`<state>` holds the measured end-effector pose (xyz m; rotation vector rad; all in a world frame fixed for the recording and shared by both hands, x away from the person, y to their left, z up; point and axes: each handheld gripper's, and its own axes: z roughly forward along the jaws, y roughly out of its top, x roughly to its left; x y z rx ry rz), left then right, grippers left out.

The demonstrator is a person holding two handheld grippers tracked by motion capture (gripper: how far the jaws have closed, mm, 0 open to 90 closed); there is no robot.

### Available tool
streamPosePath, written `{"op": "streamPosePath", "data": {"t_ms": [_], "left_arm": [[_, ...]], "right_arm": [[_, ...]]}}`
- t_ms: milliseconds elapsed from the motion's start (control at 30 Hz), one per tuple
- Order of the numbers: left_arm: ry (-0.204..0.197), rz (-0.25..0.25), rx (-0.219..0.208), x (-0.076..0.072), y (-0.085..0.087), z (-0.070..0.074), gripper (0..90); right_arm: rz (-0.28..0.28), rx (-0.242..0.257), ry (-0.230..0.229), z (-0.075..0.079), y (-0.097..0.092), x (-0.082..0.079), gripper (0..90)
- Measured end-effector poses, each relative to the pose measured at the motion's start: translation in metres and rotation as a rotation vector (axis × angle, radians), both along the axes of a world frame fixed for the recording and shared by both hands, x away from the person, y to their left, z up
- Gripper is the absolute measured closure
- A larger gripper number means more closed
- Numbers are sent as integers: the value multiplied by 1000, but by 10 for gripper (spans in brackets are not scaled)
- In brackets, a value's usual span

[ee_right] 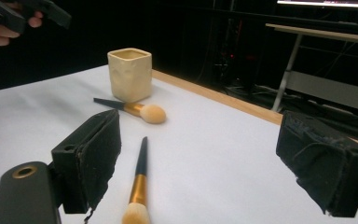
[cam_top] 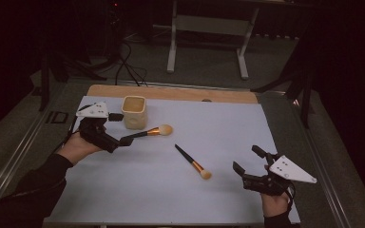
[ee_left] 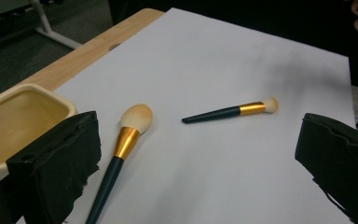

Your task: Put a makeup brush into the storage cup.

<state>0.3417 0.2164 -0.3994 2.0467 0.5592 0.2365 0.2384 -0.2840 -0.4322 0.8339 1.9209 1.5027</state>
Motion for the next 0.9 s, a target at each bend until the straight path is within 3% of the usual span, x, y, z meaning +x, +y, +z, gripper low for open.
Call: {"op": "streamPosePath", "data": {"t_ms": [600, 900], "left_arm": [[14, -102, 99, 28, -37, -5, 8], [44, -142, 168, 43, -54, -19, 14]], "right_arm": [[10, -1, 3, 0, 1, 0, 135], [15, 0, 7, -1, 1, 1, 135]]}}
